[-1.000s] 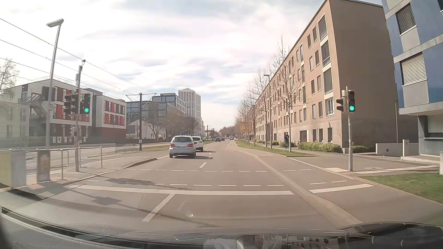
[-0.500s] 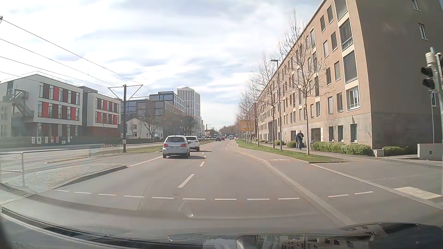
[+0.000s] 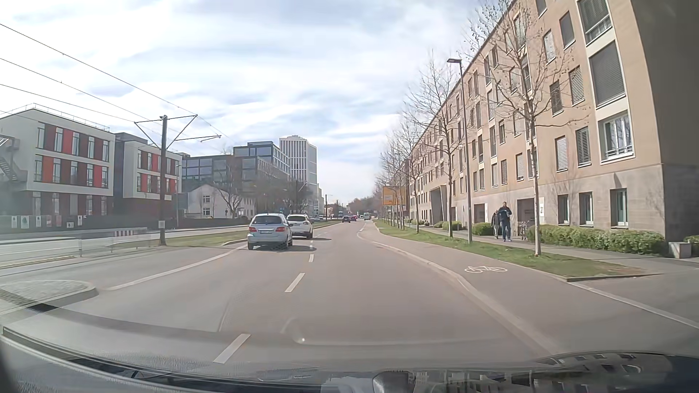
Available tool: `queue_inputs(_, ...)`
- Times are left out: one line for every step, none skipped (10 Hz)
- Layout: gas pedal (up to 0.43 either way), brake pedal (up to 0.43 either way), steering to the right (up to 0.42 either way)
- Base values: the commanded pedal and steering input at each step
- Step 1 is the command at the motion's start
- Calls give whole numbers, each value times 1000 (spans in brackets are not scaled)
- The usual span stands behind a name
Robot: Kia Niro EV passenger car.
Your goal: Follow the waypoints while adhering to traffic rules and regulations
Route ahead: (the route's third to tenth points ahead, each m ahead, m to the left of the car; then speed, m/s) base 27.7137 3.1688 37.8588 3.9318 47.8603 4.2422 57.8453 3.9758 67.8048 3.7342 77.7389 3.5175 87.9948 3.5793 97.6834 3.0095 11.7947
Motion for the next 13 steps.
queue_inputs(130,0,-10)
queue_inputs(130,0,-12)
queue_inputs(130,0,-15)
queue_inputs(130,0,-17)
queue_inputs(130,0,-19)
queue_inputs(130,0,-20)
queue_inputs(130,0,-22)
queue_inputs(130,0,-23)
queue_inputs(130,0,-23)
queue_inputs(130,0,-23)
queue_inputs(130,0,-23)
queue_inputs(130,0,-23)
queue_inputs(130,0,-22)
